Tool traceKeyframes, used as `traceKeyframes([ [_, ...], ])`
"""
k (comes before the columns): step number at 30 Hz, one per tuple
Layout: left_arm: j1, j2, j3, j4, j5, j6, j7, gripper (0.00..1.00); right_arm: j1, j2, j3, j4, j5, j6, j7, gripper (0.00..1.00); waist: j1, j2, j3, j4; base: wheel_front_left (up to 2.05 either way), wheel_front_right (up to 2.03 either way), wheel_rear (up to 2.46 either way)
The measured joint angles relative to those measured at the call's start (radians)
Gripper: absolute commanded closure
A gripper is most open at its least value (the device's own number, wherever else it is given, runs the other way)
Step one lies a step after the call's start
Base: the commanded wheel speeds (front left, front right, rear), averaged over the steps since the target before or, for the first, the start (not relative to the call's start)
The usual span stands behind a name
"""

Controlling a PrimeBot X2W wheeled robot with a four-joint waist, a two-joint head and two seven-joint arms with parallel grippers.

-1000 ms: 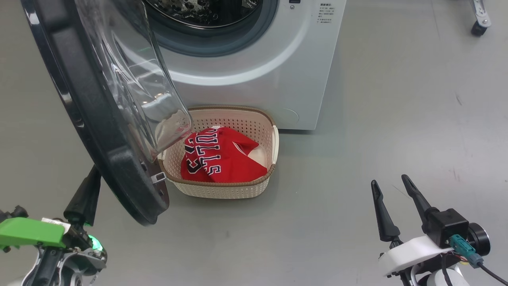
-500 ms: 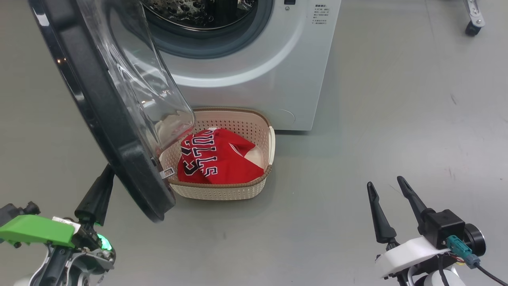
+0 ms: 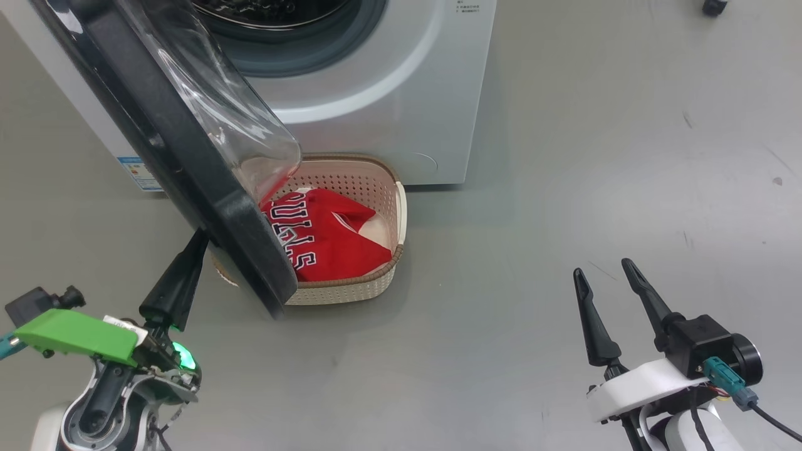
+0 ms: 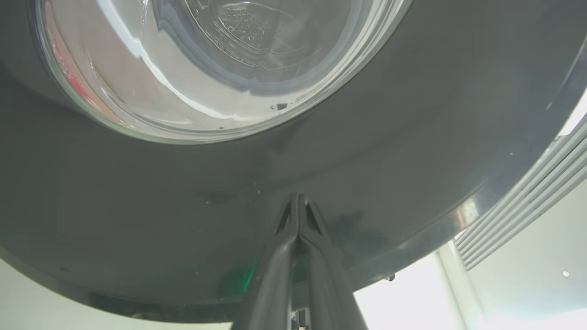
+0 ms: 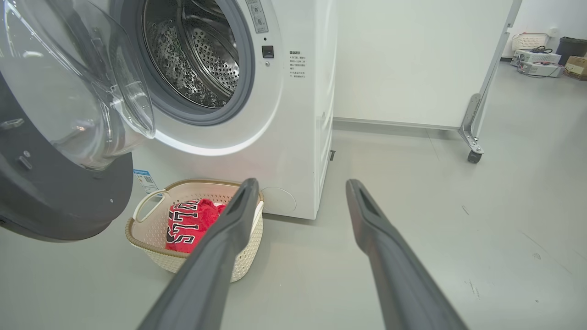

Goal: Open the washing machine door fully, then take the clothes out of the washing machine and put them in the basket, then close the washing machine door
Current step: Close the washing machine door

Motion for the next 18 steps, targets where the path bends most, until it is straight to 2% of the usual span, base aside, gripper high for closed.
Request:
traceKeyframes([
  [18,-0.266,-0.006,-0.007,0.064,0.005,0.002,-0.045,1.00,-0.103,0.012,0.010,-0.022,0.000,0.017,-0.002,0.00,0.0000,0.0000,0.142,-0.121,0.00,0.00,0.00],
])
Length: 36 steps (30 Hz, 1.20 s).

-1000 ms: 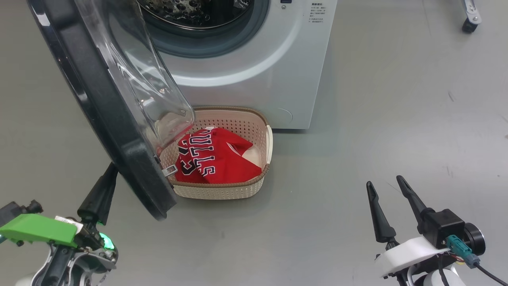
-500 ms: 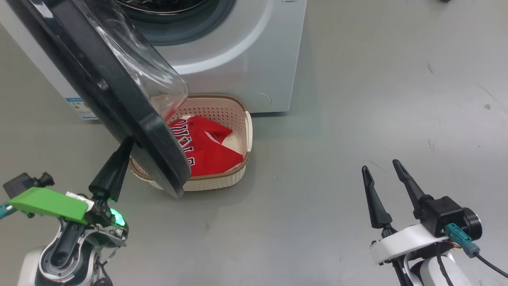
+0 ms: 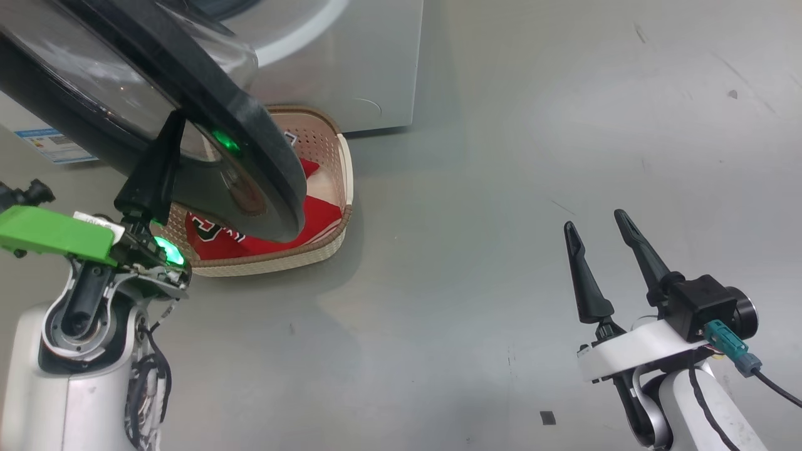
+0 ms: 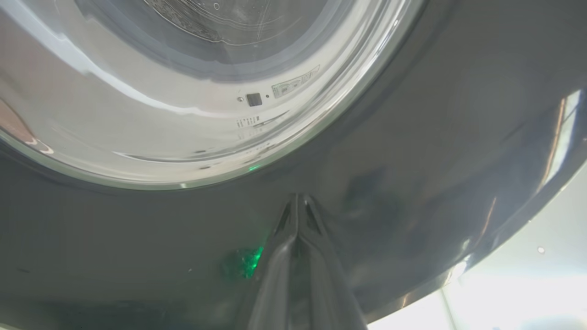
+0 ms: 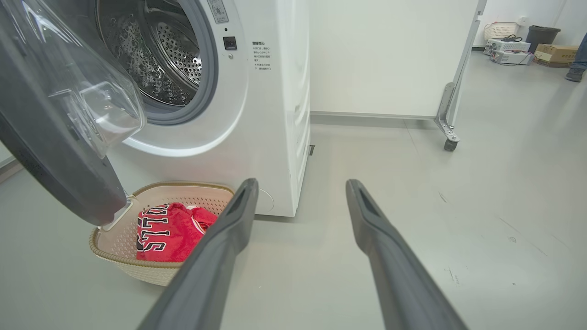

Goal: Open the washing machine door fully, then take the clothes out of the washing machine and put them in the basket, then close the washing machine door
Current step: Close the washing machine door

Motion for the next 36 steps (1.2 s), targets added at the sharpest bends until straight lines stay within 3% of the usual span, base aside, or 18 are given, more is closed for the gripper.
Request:
traceKeyframes([
  [22,-0.211,-0.009,-0.015,0.230,0.000,-0.020,-0.018,1.00,-0.048,0.014,-0.006,0.054,0.000,0.009,-0.025,0.00,0.0000,0.0000,0.060,-0.076,0.00,0.00,0.00],
  [36,-0.142,-0.016,0.001,0.296,-0.010,-0.073,-0.016,1.00,-0.047,0.017,-0.023,0.098,0.002,0.008,-0.034,0.00,0.0000,0.0000,0.011,-0.058,0.00,0.00,0.00],
])
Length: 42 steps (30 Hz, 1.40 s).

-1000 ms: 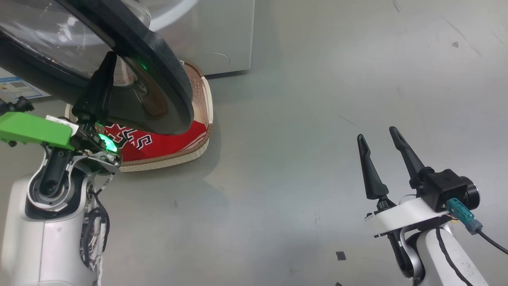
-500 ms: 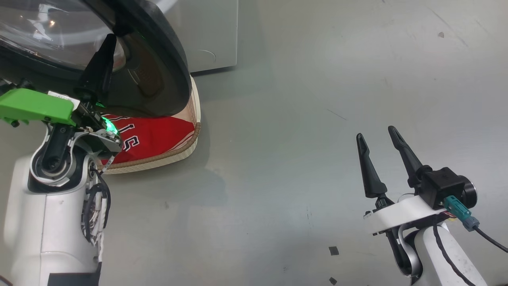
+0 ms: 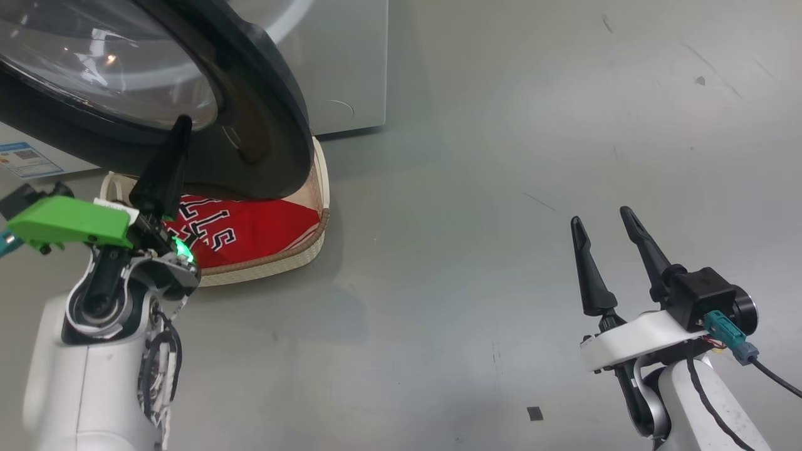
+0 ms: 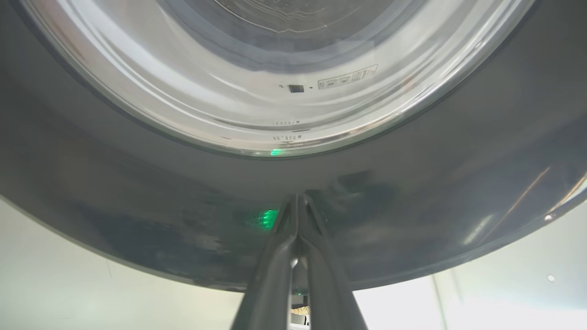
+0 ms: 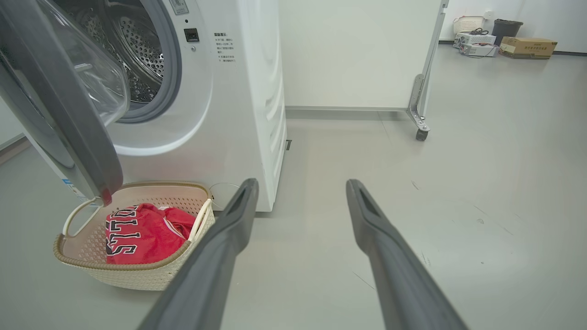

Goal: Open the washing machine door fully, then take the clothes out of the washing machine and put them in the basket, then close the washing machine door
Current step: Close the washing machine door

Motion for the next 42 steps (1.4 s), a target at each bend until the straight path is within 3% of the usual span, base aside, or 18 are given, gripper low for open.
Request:
traceKeyframes([
  [9,0.123,0.031,0.016,-0.035,0.078,-0.008,-0.046,1.00,0.020,-0.018,-0.025,0.015,0.000,-0.010,-0.001,0.00,0.0000,0.0000,-0.051,0.044,0.00,0.00,0.00],
  [12,0.151,0.031,0.020,-0.060,0.094,-0.008,-0.065,0.38,0.035,-0.020,-0.028,0.020,0.000,-0.010,-0.001,0.00,0.0000,0.0000,-0.070,0.062,0.00,0.00,0.00],
  [13,0.161,0.031,0.020,-0.074,0.100,-0.008,-0.074,0.06,0.039,-0.020,-0.029,0.021,0.000,-0.010,-0.001,0.00,0.0000,0.0000,-0.077,0.068,0.00,0.00,0.00],
  [14,0.168,0.032,0.022,-0.089,0.110,-0.008,-0.086,0.00,0.043,-0.021,-0.030,0.023,0.000,-0.010,-0.001,0.00,0.0000,0.0000,-0.083,0.073,0.00,0.00,0.00],
  [25,0.291,0.077,0.026,-0.232,0.298,-0.008,-0.207,0.00,0.075,-0.022,-0.029,0.037,0.000,-0.018,-0.006,0.00,0.0000,0.0000,-0.161,0.111,0.00,0.00,0.00],
  [36,0.444,0.235,-0.067,-0.284,0.785,-0.007,-0.376,0.00,0.113,-0.036,-0.034,0.036,0.007,-0.026,-0.009,0.00,0.0000,0.0000,-0.230,0.131,0.00,0.00,0.00],
  [42,0.513,0.290,-0.126,-0.293,1.011,0.063,-0.442,0.00,0.136,-0.037,-0.032,0.035,0.007,-0.026,-0.009,0.00,0.0000,0.0000,-0.256,0.135,0.00,0.00,0.00],
])
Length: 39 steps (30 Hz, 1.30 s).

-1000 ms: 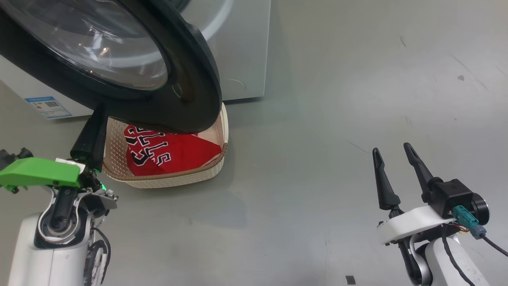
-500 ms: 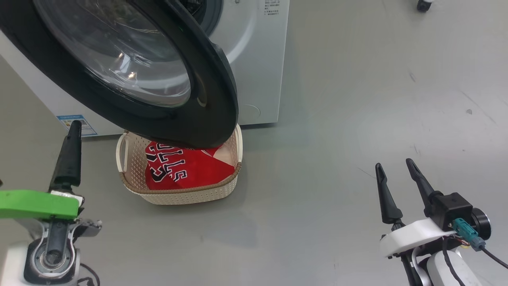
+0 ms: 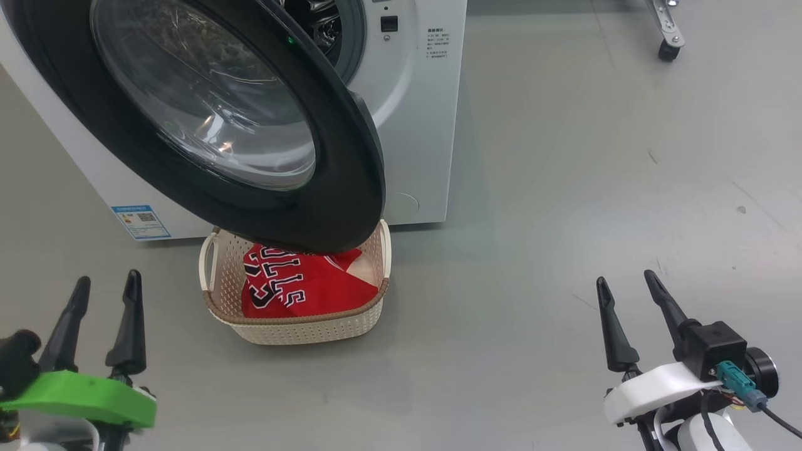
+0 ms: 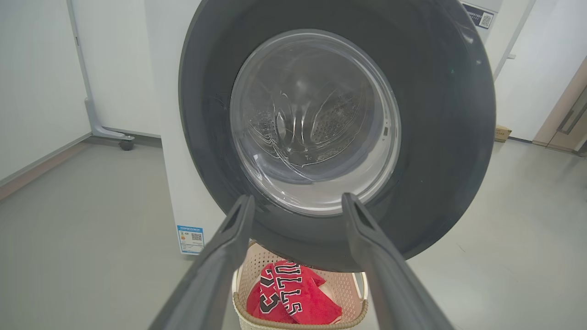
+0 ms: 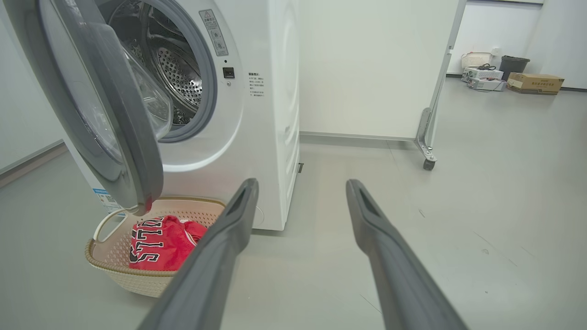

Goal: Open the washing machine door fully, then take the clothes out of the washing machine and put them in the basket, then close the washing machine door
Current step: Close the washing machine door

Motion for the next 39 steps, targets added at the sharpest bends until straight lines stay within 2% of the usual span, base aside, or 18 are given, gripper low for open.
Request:
traceKeyframes([
  [12,0.090,-0.001,-0.072,-0.004,0.190,0.132,-0.063,0.00,0.037,0.000,0.010,-0.003,0.000,-0.001,0.002,0.00,0.0000,0.0000,-0.036,-0.005,0.00,0.00,0.00],
  [33,0.139,-0.069,-0.104,-0.010,0.261,0.158,-0.072,0.00,0.073,0.002,0.013,-0.021,0.000,-0.018,0.019,0.00,0.0000,0.0000,-0.064,-0.013,0.00,0.00,0.00],
  [39,0.144,-0.074,-0.104,-0.010,0.279,0.158,-0.071,0.00,0.075,0.002,0.014,-0.028,0.000,-0.019,0.020,0.00,0.0000,0.0000,-0.069,-0.017,0.00,0.00,0.00],
])
